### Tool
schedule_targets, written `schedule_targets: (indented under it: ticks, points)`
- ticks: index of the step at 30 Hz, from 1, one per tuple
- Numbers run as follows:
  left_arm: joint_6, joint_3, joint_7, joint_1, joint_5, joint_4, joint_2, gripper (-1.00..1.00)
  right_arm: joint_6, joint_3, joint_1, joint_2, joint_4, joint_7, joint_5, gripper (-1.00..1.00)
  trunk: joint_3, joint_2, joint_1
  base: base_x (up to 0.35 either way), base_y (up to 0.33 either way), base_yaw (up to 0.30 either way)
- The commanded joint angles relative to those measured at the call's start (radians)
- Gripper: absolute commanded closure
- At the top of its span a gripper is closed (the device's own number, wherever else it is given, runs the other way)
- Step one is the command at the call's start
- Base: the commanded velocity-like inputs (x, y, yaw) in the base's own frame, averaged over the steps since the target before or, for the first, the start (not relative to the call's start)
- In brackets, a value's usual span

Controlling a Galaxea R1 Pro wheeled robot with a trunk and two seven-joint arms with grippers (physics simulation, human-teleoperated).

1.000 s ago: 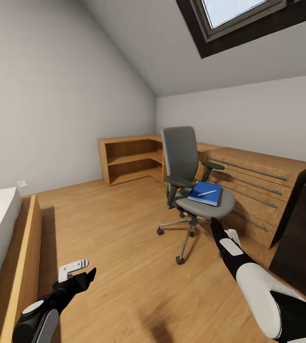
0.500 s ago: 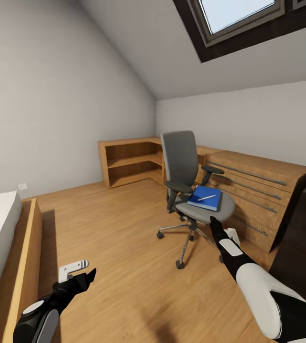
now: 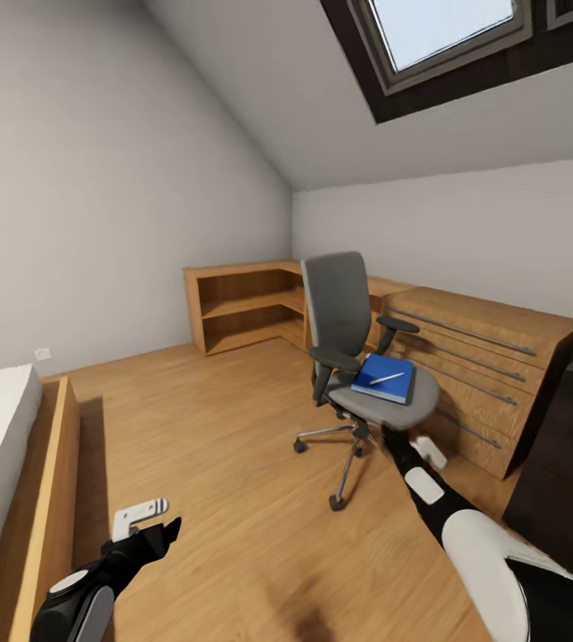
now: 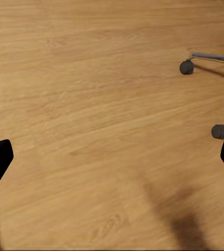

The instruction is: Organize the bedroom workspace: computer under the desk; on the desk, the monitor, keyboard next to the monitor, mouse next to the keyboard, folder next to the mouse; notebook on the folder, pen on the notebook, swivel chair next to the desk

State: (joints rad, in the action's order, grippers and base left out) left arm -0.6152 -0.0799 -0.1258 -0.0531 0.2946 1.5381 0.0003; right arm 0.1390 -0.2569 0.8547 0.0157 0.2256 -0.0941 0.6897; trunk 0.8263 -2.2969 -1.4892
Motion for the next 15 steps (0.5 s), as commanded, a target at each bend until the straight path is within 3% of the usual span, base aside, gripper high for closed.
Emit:
schedule_targets:
  ticks: [1, 2, 3, 7, 15]
  points:
    - [-0.005, 0.0, -0.008, -0.001, 0.011, -0.001, 0.0, -1.0, 0.009, -0.001, -0.007, 0.001, -0.004, -0.008, -0.007, -1.0, -0.002, 0.007, 0.004, 0.0, 0.0, 0.0]
    - [-0.005, 0.0, -0.008, -0.001, 0.011, -0.004, 0.0, -1.0, 0.027, -0.001, -0.023, 0.001, -0.006, -0.008, -0.04, -1.0, -0.005, 0.014, 0.008, 0.0, 0.0, 0.0]
    - [-0.004, 0.0, -0.008, 0.0, 0.011, -0.031, 0.0, -1.0, 0.156, 0.0, -0.091, 0.0, -0.014, -0.009, -0.139, -1.0, -0.009, 0.021, 0.012, 0.0, 0.0, 0.0]
    - [-0.003, 0.0, -0.007, 0.0, 0.011, -0.106, -0.001, -1.0, 0.285, 0.003, -0.152, -0.003, -0.049, -0.008, -0.208, -1.0, -0.021, 0.049, 0.027, 0.0, 0.0, 0.0]
    - [0.0, 0.004, -0.006, -0.001, 0.01, -0.196, -0.004, -1.0, 0.483, 0.004, -0.198, -0.004, -0.224, -0.008, -0.308, -1.0, -0.046, 0.105, 0.058, 0.0, 0.0, 0.0]
